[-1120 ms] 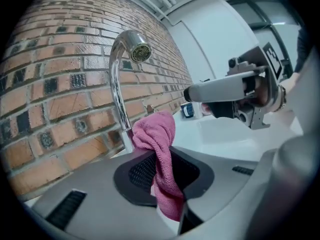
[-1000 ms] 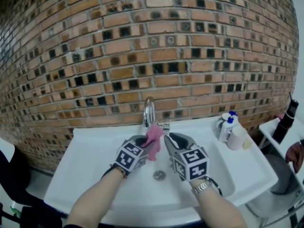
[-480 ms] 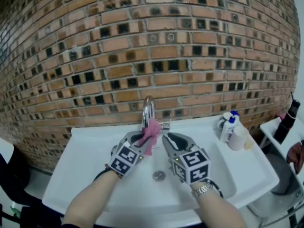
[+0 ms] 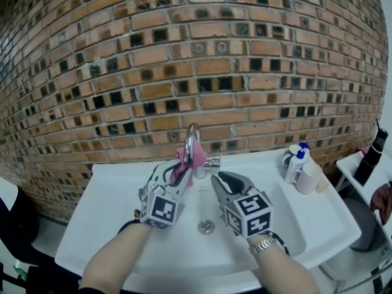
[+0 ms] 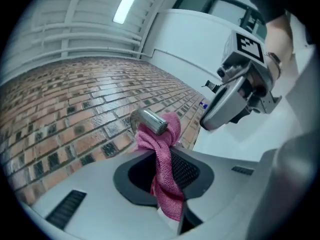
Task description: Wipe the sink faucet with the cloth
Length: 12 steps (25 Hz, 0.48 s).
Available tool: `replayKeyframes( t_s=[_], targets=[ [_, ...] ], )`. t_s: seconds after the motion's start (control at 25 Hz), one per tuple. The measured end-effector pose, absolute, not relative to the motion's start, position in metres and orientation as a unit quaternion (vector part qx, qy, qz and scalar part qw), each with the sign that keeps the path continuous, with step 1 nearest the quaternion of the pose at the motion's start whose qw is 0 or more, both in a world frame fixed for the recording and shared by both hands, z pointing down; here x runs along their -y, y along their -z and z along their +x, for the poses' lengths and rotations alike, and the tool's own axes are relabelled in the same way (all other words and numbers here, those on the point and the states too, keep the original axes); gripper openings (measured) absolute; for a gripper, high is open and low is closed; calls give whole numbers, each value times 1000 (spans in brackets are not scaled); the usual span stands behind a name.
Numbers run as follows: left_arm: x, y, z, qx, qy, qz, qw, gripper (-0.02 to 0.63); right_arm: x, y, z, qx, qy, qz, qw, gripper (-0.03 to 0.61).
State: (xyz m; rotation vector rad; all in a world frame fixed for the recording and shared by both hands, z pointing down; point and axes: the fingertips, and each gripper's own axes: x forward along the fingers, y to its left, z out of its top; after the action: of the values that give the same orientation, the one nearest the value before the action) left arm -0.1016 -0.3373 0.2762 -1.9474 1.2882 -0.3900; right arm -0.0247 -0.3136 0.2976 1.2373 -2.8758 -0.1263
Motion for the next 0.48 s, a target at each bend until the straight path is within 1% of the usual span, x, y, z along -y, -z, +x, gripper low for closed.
replayKeyframes(
  t_s=[0.28,0.48],
  targets=[
    [344,-248,-100,-508,172,-703,467,67,313,-298,-25,918,40,395,7,86],
    [350,-234,-99,-508,165,-694,483,67,311,-297,-26,919,40,392,7,86]
  ],
)
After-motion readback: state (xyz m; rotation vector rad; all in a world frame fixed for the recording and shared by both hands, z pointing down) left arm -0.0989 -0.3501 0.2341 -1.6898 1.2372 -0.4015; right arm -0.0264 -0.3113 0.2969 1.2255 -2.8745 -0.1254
